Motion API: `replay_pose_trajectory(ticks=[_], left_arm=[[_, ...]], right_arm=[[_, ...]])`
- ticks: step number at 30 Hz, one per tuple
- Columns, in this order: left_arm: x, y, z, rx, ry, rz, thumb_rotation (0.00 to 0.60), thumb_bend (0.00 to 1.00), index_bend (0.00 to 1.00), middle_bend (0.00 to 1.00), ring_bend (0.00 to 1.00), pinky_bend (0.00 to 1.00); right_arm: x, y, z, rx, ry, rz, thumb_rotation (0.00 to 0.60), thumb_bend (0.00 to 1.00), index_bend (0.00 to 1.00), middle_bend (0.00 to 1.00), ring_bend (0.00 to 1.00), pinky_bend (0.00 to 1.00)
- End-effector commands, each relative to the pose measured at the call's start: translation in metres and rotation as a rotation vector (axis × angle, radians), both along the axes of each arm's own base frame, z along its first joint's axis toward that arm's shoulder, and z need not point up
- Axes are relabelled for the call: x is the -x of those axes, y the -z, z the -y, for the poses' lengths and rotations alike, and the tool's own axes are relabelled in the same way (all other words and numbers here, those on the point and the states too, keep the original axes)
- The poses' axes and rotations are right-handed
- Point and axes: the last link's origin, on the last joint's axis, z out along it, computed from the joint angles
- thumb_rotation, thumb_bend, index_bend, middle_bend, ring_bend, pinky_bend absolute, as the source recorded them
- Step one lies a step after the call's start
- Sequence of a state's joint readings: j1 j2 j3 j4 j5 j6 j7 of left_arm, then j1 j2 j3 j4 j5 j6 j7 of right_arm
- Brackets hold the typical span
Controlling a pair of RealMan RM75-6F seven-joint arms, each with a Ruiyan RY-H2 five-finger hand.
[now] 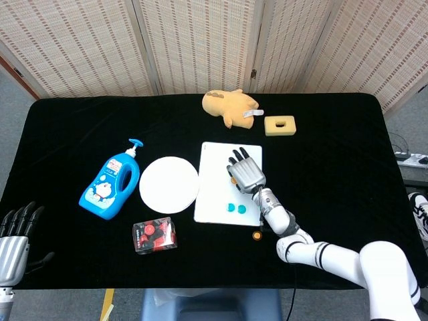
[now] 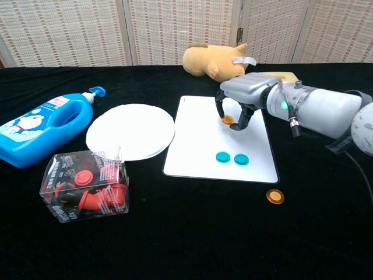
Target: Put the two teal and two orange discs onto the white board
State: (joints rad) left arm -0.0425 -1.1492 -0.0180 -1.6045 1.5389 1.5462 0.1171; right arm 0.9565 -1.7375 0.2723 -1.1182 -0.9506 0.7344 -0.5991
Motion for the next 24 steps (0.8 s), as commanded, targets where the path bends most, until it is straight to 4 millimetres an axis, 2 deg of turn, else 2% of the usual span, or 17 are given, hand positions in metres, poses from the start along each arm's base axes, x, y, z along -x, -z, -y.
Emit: replay_pose_trajectory(ticks=[1,3,5,9,12,15,21,24], left_arm=[[0.0,0.0,0.0,0.0,-0.001,0.0,0.6,0.12,0.0,0.0,0.0,0.0],[0.001,0.0,0.0,0.0,-0.003,0.0,0.6,0.12,0.0,0.0,0.0,0.0],[0.001,0.0,0.001,0.0,-0.005,0.001,0.6,0.12,0.0,0.0,0.0,0.0],[0.003,0.0,0.001,-0.001,-0.007,0.001,0.6,0.12,0.0,0.0,0.0,0.0],[0.003,0.0,0.001,0.0,-0.005,0.002,0.6,0.12,0.0,0.0,0.0,0.0],[0.002,0.0,0.0,-0.001,0.003,0.005,0.6,0.12,0.0,0.0,0.0,0.0],[-0.001,0.0,-0.001,0.001,0.012,0.008,0.6,0.12,0.0,0.0,0.0,0.0],[-0.005,0.002,-0.002,0.007,0.028,0.009,0.6,0.12,0.0,0.0,0.0,0.0]], right_arm=[[-0.01,0.007,0.006,0.009,0.01,-0.001,0.6,0.28,0.5,0.18,0.04,0.0],[-0.013,0.01,0.008,0.01,0.015,-0.004,0.6,0.28,0.46,0.18,0.04,0.0],[-0.015,0.012,0.008,0.009,0.018,-0.002,0.6,0.28,0.36,0.17,0.04,0.0],[-0.015,0.011,0.006,0.009,0.008,-0.006,0.6,0.28,0.23,0.17,0.03,0.0],[-0.011,0.004,0.003,0.016,0.005,0.0,0.6,0.28,0.2,0.17,0.03,0.0],[-0.006,-0.007,-0.005,0.014,-0.017,0.008,0.6,0.28,0.2,0.17,0.05,0.0],[0.015,-0.032,-0.035,-0.019,-0.087,-0.001,0.6,0.28,0.37,0.17,0.04,0.0],[0.026,-0.042,-0.053,-0.049,-0.114,-0.005,0.6,0.28,0.39,0.17,0.04,0.0]])
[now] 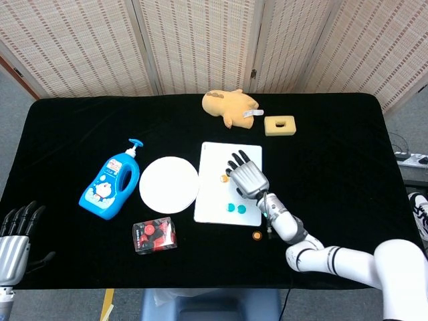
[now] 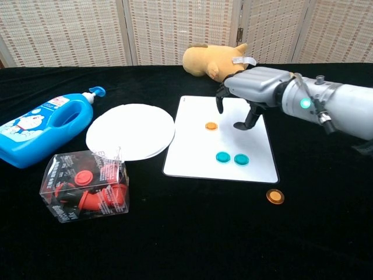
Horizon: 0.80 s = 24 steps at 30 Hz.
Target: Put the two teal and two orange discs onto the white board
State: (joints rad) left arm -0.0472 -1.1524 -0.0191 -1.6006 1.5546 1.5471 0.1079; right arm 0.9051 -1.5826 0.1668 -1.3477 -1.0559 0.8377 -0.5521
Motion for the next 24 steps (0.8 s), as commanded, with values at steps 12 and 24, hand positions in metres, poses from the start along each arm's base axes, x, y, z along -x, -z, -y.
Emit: replay_pose_trajectory(ticks=[12,24], left_arm=[[-0.008,-0.001,0.0,-0.001,0.024,-0.001,0.6,0.12,0.0,0.0,0.0,0.0],[-0.007,-0.001,0.004,0.0,0.015,0.0,0.6,0.12,0.0,0.0,0.0,0.0]], right_arm=[[0.063,-0.035,-0.086,-0.134,-0.113,-0.008,0.6,0.28,0.39,0.17,0.03,0.0],[0.093,-0.026,-0.119,-0.2,-0.223,-0.073,0.6,0.28,0.39,0.16,0.03,0.0]])
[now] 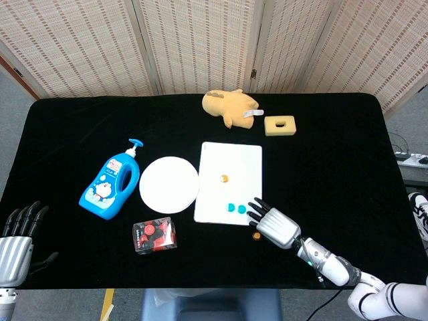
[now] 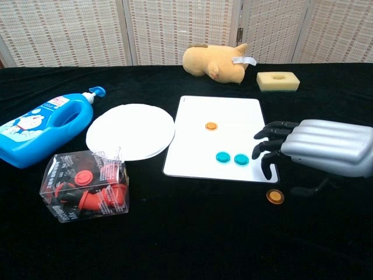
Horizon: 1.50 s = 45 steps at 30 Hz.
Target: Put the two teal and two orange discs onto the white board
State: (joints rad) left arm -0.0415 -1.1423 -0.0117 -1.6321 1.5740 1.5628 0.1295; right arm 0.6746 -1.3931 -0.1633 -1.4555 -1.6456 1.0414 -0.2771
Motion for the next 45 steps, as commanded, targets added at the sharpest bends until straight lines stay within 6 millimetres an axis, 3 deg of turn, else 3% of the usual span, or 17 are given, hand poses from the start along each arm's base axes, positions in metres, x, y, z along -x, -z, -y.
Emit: replay_pose_trajectory(ticks=[1,20,45], left_arm=[[0.0,0.0,0.0,0.001,-0.001,0.001,0.6,0.12,0.0,0.0,0.0,0.0],[0.005,0.001,0.001,0.005,-0.014,0.002,0.6,0.12,0.0,0.0,0.0,0.0],[0.01,0.002,0.001,0.011,-0.02,0.014,0.6,0.12,0.0,0.0,0.0,0.0]], right_arm=[[0.006,0.003,-0.006,-0.006,-0.012,-0.01,0.6,0.28,0.39,0.16,0.03,0.0],[0.005,0.022,-0.002,-0.001,-0.06,-0.03,0.6,0.28,0.39,0.16,0.02,0.0],[0.005,0.028,-0.005,0.011,-0.096,-0.053,0.6,0.29,0.4,0.16,0.02,0.0]])
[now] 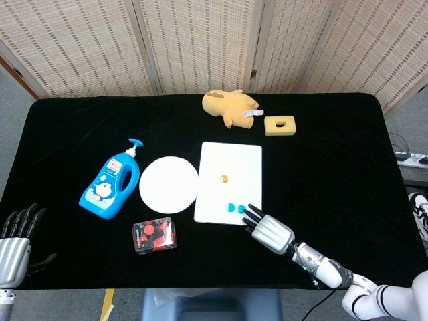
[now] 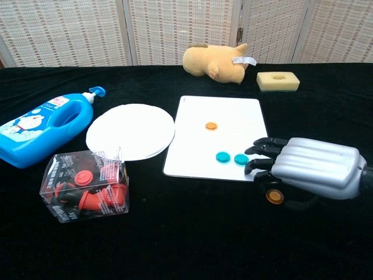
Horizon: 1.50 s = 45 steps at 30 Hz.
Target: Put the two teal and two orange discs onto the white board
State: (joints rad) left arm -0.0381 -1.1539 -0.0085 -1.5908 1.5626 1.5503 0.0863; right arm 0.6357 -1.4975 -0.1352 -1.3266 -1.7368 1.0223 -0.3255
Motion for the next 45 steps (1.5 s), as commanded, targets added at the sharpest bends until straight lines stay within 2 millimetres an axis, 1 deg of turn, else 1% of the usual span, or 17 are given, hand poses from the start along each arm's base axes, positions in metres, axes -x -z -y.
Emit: replay_pose_trajectory(ticks=[1,7,14,17,20,23,24,28,32,37,42,45], left_arm=[[0.0,0.0,0.0,0.001,0.0,0.001,0.6,0.12,0.0,0.0,0.0,0.0],[0.002,-0.001,0.001,-0.001,-0.002,0.004,0.6,0.12,0.0,0.0,0.0,0.0],[0.002,-0.001,0.002,-0.004,0.002,0.008,0.6,0.12,0.0,0.0,0.0,0.0],[0.002,-0.001,0.002,-0.004,0.002,0.008,0.6,0.12,0.0,0.0,0.0,0.0],[0.002,-0.001,0.002,-0.005,0.004,0.007,0.6,0.12,0.0,0.0,0.0,0.0],[0.002,-0.001,0.003,-0.007,0.005,0.008,0.6,0.12,0.0,0.0,0.0,0.0],[0.001,-0.001,0.003,-0.007,0.006,0.008,0.6,0.12,0.0,0.0,0.0,0.0],[0.001,-0.001,0.003,-0.009,0.004,0.008,0.6,0.12,0.0,0.0,0.0,0.0],[0.001,-0.002,0.003,-0.009,0.0,0.004,0.6,0.12,0.0,0.0,0.0,0.0],[0.002,-0.002,0.004,-0.007,-0.008,0.002,0.6,0.12,0.0,0.0,0.0,0.0],[0.004,-0.002,0.004,-0.008,-0.018,0.001,0.6,0.12,0.0,0.0,0.0,0.0],[0.005,-0.002,0.004,-0.007,-0.024,0.0,0.6,0.12,0.0,0.0,0.0,0.0]], right_arm=[[0.0,0.0,-0.001,0.0,-0.001,0.001,0.6,0.29,0.41,0.16,0.02,0.0],[0.0,0.0,-0.002,0.003,-0.002,0.011,0.6,0.29,0.47,0.18,0.03,0.0],[-0.003,-0.006,-0.001,0.021,-0.011,0.031,0.6,0.29,0.49,0.18,0.03,0.0],[-0.01,-0.013,0.002,0.04,-0.008,0.065,0.6,0.29,0.49,0.18,0.03,0.0],[-0.022,-0.022,0.01,0.048,0.027,0.126,0.6,0.29,0.49,0.19,0.03,0.0],[-0.036,-0.03,0.027,0.08,0.059,0.165,0.6,0.29,0.49,0.19,0.03,0.0],[-0.041,-0.032,0.035,0.096,0.072,0.171,0.6,0.29,0.49,0.19,0.03,0.0],[-0.055,-0.031,0.063,0.131,0.131,0.188,0.6,0.29,0.49,0.19,0.03,0.0],[-0.066,-0.022,0.084,0.149,0.167,0.184,0.6,0.29,0.49,0.19,0.03,0.0],[-0.075,-0.006,0.108,0.173,0.212,0.159,0.6,0.29,0.49,0.19,0.02,0.0],[-0.08,0.01,0.126,0.193,0.25,0.137,0.6,0.29,0.49,0.18,0.02,0.0],[-0.08,0.015,0.134,0.21,0.273,0.126,0.6,0.29,0.49,0.18,0.02,0.0]])
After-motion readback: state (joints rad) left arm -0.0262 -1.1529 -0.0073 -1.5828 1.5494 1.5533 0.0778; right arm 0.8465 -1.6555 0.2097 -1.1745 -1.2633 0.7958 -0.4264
